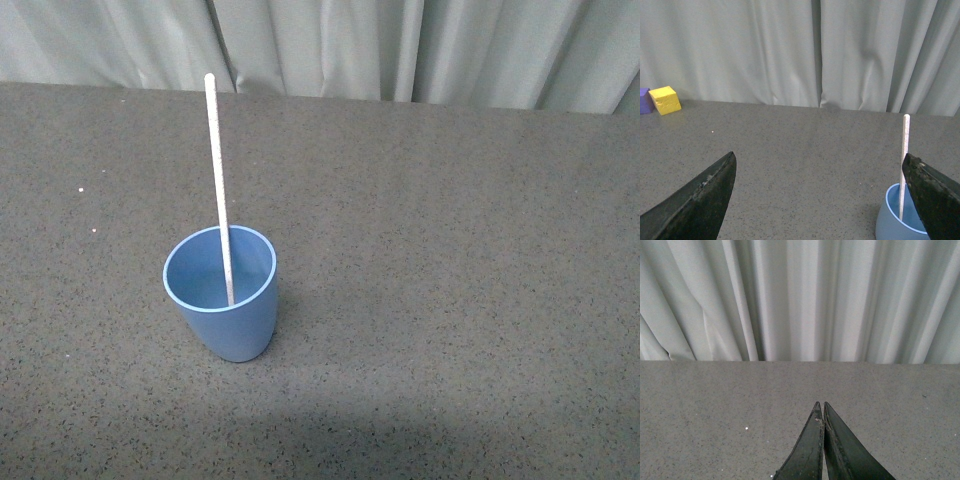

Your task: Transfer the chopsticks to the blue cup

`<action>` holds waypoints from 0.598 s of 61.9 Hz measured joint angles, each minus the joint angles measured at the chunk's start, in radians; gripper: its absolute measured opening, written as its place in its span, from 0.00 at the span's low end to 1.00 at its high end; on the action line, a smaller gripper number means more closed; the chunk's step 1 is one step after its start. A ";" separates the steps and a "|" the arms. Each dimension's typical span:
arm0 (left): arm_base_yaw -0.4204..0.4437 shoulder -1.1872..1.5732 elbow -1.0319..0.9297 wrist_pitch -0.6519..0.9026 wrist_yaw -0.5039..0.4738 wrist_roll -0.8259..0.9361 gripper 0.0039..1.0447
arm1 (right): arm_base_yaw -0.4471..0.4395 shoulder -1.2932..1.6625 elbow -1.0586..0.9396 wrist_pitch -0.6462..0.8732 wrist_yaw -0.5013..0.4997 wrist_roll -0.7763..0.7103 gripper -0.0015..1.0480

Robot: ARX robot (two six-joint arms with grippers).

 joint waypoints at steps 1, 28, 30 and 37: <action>0.000 0.000 0.000 0.000 0.000 0.000 0.94 | 0.000 -0.014 0.000 -0.012 0.000 0.000 0.01; 0.000 0.000 0.000 0.000 0.000 0.000 0.94 | 0.000 -0.316 -0.005 -0.294 0.000 0.000 0.01; 0.000 0.000 0.000 0.000 0.000 0.000 0.94 | 0.000 -0.328 -0.005 -0.306 0.000 0.000 0.01; 0.000 0.000 0.000 0.000 0.000 0.000 0.94 | 0.000 -0.379 -0.005 -0.355 0.000 0.000 0.01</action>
